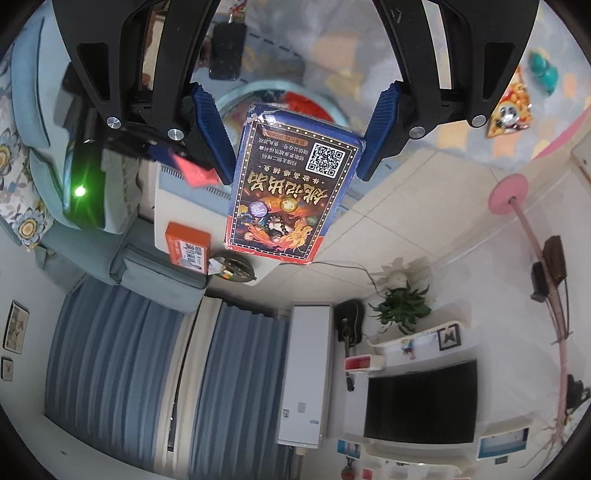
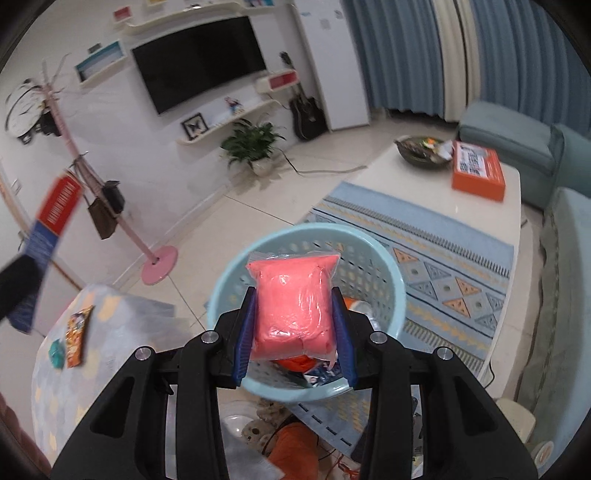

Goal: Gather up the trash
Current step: 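Drop the pink packet into the basket while the left tool drops the card box in, then grasp the orange snack bag with the right tool while the left tool grasps the teal container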

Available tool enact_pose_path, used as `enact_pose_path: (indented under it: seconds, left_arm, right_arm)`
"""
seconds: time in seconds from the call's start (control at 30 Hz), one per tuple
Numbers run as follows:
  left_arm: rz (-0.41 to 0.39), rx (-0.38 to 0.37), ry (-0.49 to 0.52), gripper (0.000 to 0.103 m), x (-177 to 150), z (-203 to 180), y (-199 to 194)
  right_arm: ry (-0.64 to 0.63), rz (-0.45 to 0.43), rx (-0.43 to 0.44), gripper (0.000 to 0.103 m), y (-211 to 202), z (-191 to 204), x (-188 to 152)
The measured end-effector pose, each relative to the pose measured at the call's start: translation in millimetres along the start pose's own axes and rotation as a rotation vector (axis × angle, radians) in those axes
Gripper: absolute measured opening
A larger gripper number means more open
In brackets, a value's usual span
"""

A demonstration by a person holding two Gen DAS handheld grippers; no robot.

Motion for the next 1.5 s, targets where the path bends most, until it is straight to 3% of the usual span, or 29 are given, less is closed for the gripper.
enact_pose_path:
  seconds: [0.43, 0.5, 0.63, 0.9, 1.17, 1.37, 1.5]
  left_arm:
    - [0.156, -0.009, -0.061, 0.066, -22.5, 1.0, 89.0]
    - [0.170, -0.017, -0.084, 0.067, -25.1, 4.7, 94.2]
    - [0.173, -0.026, -0.110, 0.070, -25.8, 12.8, 96.0]
    - [0.138, -0.016, -0.114, 0.071, -26.0, 27.0, 71.5]
    - [0.052, 0.019, -0.131, 0.071, -21.0, 48.7, 16.0]
    - [-0.010, 0.106, -0.182, 0.071, -26.7, 95.2, -33.9]
    - [-0.035, 0.207, -0.239, 0.071, -38.0, 141.2, -65.1]
  right_arm:
    - [0.033, 0.176, -0.016, 0.036, 64.7, -18.5, -22.5]
    - [0.044, 0.188, -0.011, 0.046, 67.6, -19.3, -25.4]
    - [0.061, 0.186, -0.009, 0.052, 67.4, -25.9, -25.2]
    - [0.050, 0.182, 0.026, 0.053, 50.8, -11.6, -26.7]
    - [-0.042, 0.135, 0.114, 0.053, 8.4, 42.4, -20.9]
    - [-0.154, 0.099, 0.183, 0.059, -22.3, 102.0, -23.0]
    - [-0.252, 0.083, 0.239, 0.062, -39.2, 151.9, -29.3]
Point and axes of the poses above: each gripper's, at about its wrist camera, not at the fingertips, and y roughly the way its jaws point, z to its left, x to its top, the point moved 8 cm from there along y, roughly the way its jaws point, and after that the axes turned 1 degree about y, right-handed, at the moved point
